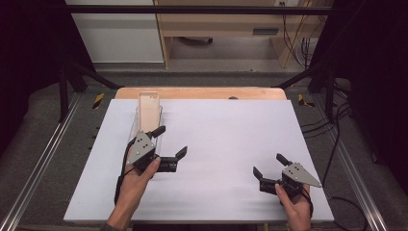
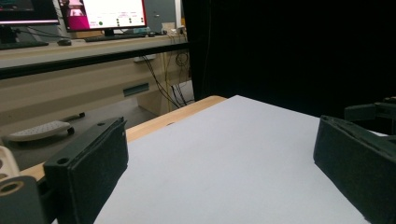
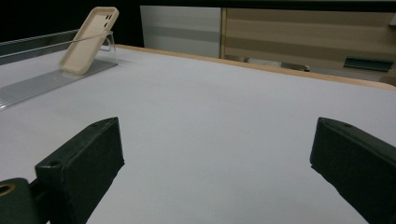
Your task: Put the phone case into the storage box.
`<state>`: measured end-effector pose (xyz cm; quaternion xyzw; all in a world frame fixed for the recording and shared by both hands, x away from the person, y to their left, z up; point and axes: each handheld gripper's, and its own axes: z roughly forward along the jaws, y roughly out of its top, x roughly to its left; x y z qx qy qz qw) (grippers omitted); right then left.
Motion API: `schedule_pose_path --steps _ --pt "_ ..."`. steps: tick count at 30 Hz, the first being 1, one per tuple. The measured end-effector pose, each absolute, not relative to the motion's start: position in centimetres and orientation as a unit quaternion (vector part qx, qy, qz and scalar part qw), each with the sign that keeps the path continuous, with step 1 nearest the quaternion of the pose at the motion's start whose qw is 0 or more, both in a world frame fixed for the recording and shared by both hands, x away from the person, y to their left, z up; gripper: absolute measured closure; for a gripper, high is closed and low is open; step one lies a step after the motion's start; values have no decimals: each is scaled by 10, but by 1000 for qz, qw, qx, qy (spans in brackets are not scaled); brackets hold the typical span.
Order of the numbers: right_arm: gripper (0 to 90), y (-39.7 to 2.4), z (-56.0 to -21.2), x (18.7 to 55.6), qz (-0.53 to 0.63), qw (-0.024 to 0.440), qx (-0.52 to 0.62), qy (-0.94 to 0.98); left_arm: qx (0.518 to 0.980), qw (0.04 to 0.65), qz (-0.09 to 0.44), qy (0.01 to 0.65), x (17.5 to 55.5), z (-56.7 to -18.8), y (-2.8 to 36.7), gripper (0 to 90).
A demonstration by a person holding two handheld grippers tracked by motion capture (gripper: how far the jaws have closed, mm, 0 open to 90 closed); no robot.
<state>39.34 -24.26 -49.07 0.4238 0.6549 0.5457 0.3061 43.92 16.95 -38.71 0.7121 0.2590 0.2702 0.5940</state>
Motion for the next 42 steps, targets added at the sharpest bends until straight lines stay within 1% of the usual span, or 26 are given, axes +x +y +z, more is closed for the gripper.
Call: schedule_pose_path --steps 13,33,42 --pt "27 -242 -491 394 545 306 424 655 695 600 287 273 432 -379 199 27" --pt "28 -240 -490 394 547 306 422 655 650 608 328 319 421 -368 264 22" --pt "27 -239 -490 394 547 307 421 655 645 602 339 327 417 -371 280 22"
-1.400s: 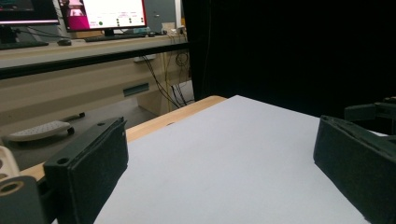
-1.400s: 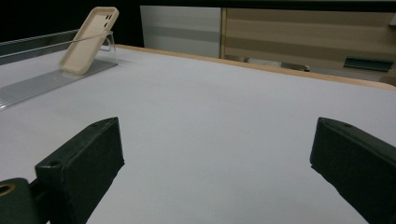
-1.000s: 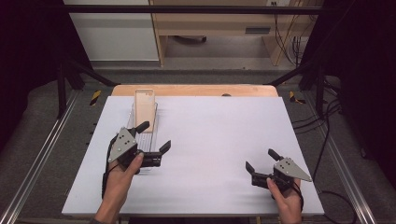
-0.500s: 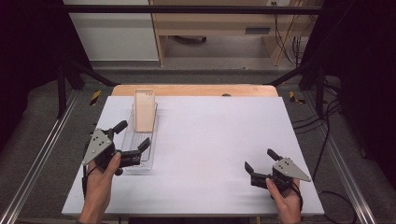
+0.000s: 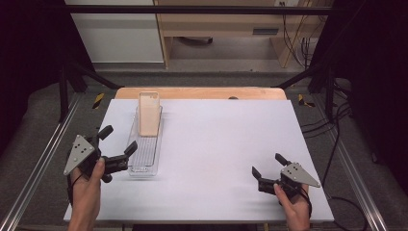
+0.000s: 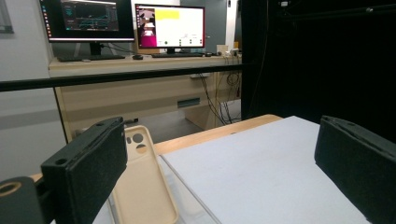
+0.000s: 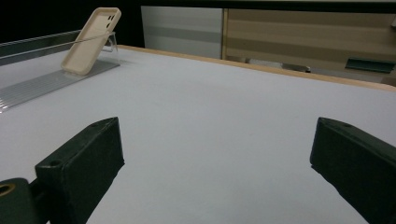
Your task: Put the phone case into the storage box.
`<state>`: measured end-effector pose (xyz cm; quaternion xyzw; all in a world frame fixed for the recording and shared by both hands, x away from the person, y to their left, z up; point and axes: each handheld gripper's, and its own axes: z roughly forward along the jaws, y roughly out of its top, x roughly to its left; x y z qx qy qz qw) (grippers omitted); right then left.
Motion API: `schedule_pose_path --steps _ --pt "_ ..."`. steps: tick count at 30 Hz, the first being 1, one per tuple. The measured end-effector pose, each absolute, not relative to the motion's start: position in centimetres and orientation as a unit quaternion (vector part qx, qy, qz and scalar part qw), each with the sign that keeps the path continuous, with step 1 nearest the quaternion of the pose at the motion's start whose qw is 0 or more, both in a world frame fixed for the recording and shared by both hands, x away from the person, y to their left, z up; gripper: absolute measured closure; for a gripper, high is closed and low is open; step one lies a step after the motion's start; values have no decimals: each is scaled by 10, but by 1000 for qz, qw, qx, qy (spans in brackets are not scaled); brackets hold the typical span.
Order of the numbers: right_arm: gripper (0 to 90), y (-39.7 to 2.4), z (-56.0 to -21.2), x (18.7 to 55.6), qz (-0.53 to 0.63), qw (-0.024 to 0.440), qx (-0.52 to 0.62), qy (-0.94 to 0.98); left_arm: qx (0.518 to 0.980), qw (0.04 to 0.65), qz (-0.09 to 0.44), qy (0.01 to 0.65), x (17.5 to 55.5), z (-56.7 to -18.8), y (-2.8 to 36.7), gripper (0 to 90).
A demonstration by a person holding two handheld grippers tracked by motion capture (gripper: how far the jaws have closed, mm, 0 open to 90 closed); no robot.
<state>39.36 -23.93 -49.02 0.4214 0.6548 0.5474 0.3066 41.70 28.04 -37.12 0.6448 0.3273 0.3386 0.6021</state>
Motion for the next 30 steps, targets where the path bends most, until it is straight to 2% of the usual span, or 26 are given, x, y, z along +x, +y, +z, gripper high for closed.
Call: schedule_pose_path --steps 30 --pt "28 -240 -489 393 552 306 420 652 628 598 356 349 399 -397 321 23"
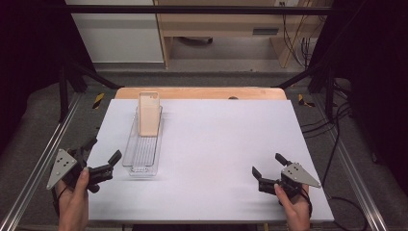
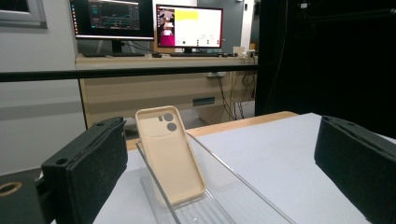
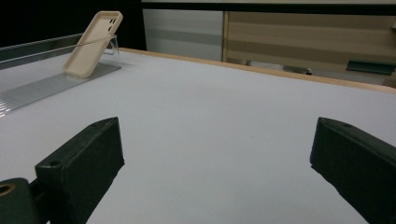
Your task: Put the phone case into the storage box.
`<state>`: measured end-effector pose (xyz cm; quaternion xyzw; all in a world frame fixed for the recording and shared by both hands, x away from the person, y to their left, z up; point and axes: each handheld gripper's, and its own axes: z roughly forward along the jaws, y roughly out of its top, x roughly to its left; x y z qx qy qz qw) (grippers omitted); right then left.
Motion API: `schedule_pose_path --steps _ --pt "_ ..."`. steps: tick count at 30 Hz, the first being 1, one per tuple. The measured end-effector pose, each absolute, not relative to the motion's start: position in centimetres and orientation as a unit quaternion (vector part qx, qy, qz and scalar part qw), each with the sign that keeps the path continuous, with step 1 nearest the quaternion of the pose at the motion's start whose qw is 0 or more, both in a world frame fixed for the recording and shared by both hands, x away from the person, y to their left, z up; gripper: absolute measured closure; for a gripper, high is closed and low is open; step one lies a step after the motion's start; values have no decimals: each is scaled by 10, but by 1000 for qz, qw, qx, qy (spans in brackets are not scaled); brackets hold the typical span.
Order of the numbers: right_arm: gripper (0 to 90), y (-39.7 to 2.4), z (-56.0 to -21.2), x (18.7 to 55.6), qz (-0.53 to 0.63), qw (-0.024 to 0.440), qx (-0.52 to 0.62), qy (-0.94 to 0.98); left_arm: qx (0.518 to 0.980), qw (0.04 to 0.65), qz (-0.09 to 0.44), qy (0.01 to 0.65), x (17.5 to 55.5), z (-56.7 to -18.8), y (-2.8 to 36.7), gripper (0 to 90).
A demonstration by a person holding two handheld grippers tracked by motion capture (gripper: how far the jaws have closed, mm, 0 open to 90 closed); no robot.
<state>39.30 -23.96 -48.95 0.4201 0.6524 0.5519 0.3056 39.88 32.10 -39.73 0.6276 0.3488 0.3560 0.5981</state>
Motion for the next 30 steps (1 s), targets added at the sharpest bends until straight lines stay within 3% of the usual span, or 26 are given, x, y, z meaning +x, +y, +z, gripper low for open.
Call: schedule_pose_path --steps 30 --pt "28 -243 -490 396 559 325 413 642 644 598 351 323 402 -442 318 21"
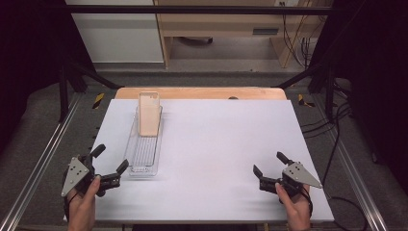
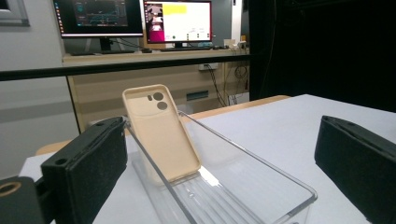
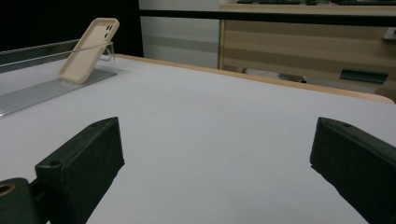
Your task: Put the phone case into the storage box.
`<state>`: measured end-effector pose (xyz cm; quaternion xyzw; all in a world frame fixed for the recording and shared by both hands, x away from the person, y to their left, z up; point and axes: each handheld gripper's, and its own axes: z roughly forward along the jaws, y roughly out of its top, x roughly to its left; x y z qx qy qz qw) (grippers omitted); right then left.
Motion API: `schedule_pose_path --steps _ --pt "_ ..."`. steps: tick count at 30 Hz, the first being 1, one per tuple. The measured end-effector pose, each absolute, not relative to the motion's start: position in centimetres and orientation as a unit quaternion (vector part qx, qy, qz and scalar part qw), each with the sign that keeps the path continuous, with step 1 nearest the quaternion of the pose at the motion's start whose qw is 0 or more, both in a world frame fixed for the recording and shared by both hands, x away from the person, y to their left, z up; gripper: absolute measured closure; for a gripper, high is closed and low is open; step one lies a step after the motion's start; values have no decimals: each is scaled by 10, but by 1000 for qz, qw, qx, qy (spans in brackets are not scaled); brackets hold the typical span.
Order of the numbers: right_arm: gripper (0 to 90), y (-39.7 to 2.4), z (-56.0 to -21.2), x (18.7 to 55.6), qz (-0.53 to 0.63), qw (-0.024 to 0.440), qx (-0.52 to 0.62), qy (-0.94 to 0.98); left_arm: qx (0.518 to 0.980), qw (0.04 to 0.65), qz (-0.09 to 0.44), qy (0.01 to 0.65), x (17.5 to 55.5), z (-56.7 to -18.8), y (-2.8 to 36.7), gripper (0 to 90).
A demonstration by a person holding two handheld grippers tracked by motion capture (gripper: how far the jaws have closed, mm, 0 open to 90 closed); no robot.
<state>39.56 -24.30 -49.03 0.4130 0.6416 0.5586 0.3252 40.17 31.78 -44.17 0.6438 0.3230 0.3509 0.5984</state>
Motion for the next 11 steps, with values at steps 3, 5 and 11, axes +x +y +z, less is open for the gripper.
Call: schedule_pose_path --steps 3,5,11 --pt "28 -245 -491 397 560 338 413 634 644 599 347 325 401 -445 316 19" --pt "27 -246 -492 399 558 346 414 630 647 597 344 326 401 -447 316 19" --pt "27 -245 -495 403 557 349 415 629 652 597 334 326 403 -453 313 19"
